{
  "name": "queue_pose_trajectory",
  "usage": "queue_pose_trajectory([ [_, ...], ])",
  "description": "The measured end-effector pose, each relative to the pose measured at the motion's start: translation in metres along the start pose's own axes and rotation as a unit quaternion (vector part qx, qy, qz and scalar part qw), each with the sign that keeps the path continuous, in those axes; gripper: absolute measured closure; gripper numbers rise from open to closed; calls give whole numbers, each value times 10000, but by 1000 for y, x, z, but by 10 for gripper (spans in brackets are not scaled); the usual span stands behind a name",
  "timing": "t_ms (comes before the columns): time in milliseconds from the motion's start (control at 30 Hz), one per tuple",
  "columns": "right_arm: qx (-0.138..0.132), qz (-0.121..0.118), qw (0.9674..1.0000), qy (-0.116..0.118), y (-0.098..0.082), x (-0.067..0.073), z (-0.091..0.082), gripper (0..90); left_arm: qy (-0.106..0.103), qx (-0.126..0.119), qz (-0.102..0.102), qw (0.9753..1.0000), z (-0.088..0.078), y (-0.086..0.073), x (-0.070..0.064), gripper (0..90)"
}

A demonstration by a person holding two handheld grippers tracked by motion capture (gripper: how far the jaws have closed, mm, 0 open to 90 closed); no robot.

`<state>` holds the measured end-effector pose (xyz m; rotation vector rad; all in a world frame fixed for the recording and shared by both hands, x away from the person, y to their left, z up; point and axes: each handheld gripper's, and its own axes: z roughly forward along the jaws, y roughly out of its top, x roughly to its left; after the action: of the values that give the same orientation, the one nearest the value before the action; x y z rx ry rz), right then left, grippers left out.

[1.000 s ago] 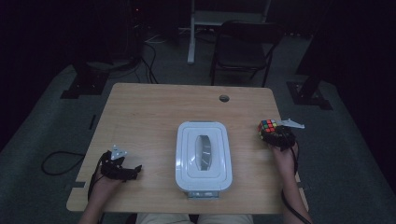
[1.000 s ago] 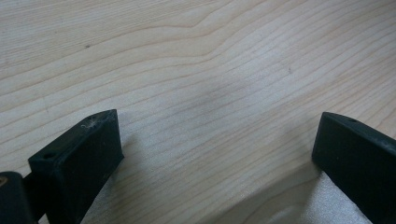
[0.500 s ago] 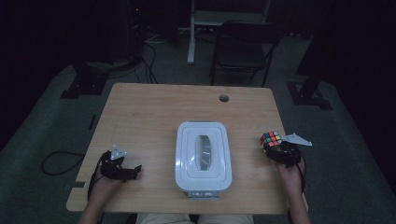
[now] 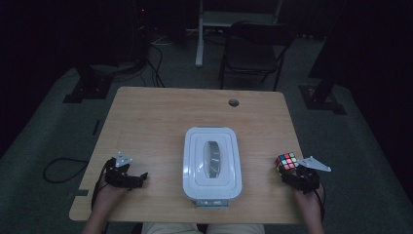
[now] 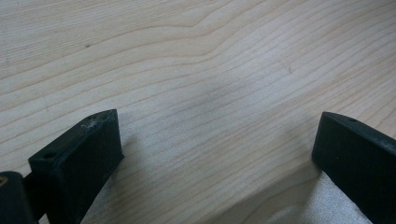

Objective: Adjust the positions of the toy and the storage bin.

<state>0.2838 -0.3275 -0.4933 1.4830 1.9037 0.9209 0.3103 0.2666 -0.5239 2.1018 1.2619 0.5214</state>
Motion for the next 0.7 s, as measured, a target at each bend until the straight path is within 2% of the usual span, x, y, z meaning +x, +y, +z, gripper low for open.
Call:
queue_pose_trajectory([
  [233, -22, 16, 10000, 67, -7, 2, 0, 339, -26, -5, 19, 10000, 0, 0, 0, 24],
  [467, 203, -153, 9995, 160, -12, 7, 10, 339, -28, -6, 21, 10000, 0, 0, 0, 23],
  [700, 100, 19, 9997, 200, -12, 1, 15, 338, -31, -5, 27, 10000, 0, 0, 0, 23],
])
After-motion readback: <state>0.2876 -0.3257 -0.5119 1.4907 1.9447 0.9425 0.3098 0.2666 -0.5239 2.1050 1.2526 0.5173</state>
